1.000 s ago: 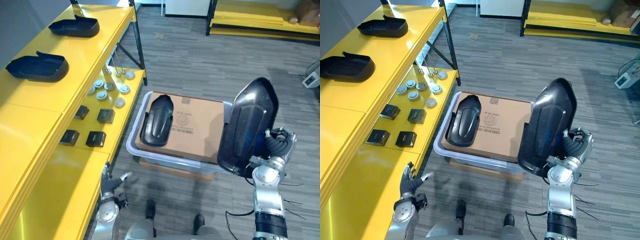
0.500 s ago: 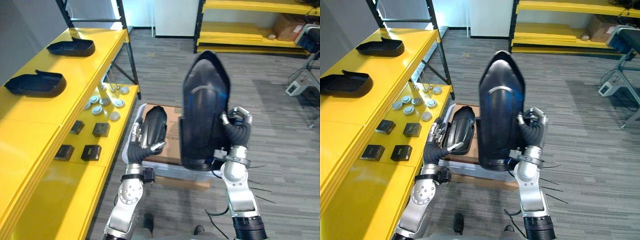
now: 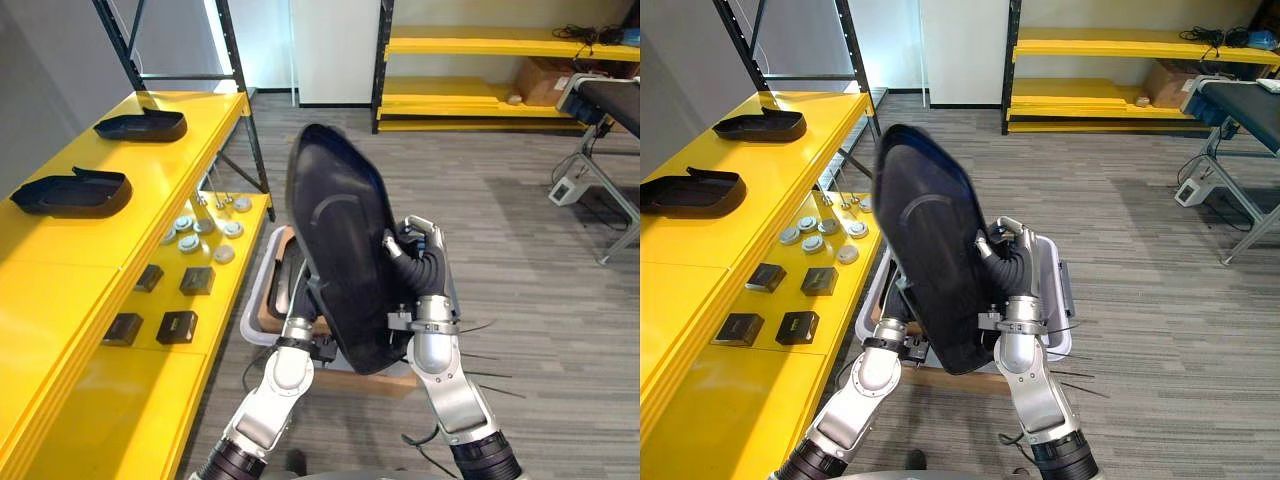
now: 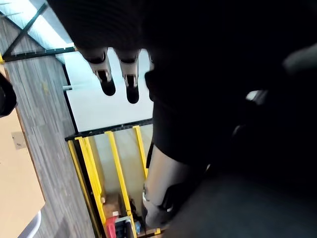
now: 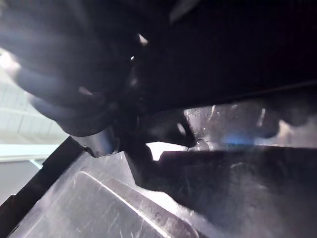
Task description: Walk over and take plastic housings, then place them on the shelf
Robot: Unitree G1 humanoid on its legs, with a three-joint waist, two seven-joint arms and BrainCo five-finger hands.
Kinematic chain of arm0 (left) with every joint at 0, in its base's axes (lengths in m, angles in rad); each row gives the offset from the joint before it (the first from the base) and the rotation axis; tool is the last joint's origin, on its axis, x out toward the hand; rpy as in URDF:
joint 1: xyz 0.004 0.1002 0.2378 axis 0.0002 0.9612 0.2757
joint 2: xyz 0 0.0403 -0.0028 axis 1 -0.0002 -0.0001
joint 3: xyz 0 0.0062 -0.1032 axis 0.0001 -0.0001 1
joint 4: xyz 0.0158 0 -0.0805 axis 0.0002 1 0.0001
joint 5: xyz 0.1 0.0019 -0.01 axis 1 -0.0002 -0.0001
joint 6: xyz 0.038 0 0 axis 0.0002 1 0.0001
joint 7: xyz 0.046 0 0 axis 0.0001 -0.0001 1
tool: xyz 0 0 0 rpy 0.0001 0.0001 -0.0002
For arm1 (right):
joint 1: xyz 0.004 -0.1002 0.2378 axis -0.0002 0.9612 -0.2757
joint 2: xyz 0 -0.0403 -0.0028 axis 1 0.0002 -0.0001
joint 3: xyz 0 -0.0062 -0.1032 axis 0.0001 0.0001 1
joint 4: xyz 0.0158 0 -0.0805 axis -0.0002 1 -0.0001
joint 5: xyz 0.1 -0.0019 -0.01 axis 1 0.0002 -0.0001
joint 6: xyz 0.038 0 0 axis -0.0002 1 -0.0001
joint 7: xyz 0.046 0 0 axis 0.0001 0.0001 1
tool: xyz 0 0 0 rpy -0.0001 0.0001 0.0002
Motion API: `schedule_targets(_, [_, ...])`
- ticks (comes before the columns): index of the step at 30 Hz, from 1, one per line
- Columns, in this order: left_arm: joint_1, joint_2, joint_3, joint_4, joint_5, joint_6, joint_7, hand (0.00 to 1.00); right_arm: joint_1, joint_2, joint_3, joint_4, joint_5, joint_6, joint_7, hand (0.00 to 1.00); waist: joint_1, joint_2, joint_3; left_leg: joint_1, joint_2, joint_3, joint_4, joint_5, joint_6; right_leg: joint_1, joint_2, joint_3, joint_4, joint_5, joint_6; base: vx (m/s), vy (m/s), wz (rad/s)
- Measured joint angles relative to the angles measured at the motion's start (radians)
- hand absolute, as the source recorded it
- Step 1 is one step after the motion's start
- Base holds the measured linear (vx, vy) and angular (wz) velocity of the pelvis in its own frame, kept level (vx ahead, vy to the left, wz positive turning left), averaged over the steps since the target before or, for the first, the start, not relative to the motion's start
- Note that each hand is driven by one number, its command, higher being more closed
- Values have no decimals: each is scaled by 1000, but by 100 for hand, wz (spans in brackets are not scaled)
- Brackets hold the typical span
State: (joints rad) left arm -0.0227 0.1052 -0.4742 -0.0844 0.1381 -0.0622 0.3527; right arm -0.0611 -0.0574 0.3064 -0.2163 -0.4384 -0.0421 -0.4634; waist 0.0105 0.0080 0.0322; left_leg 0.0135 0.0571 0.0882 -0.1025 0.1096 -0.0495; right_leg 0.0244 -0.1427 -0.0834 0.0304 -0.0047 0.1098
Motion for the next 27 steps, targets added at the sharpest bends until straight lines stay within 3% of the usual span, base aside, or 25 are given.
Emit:
schedule_targets(1, [0, 3, -1, 11, 0, 8, 0, 0, 0, -8, 10, 3, 3, 0, 0, 100, -1, 0, -3, 0, 0, 3, 0, 0, 0, -3, 0, 1, 0, 0, 0, -17, 7, -8])
schedule_targets(2, [0, 5, -3, 16, 0, 11, 0, 100, 0, -13, 15, 5, 5, 1, 0, 100, -1, 0, -5, -1, 0, 4, 0, 0, 0, -5, 0, 1, 0, 0, 0, -19, 2, -9])
schedule_targets(16, [0, 27, 5, 17, -27, 15, -1, 100, 28, -32, 27, 50, 7, 3, -1, 100, -26, -7, -33, -3, 2, 14, -1, 0, 0, -12, 1, 7, 0, -1, -3, -2, 0, -1])
schedule_targets(17, [0, 27, 10, 17, -29, 15, -1, 0, 32, -32, 26, 55, 6, 3, -1, 100, -27, -7, -33, -3, 2, 14, -1, 0, 0, -12, 1, 7, 0, -1, -3, 0, 0, 0])
schedule_targets(27, [0, -17, 75, 17, -37, 15, 3, 0, 110, -22, -28, 76, 3, 8, -15, 100, -27, -7, -33, -3, 2, 14, -1, 0, 0, -11, 1, 7, 0, 1, 0, 0, 0, 0])
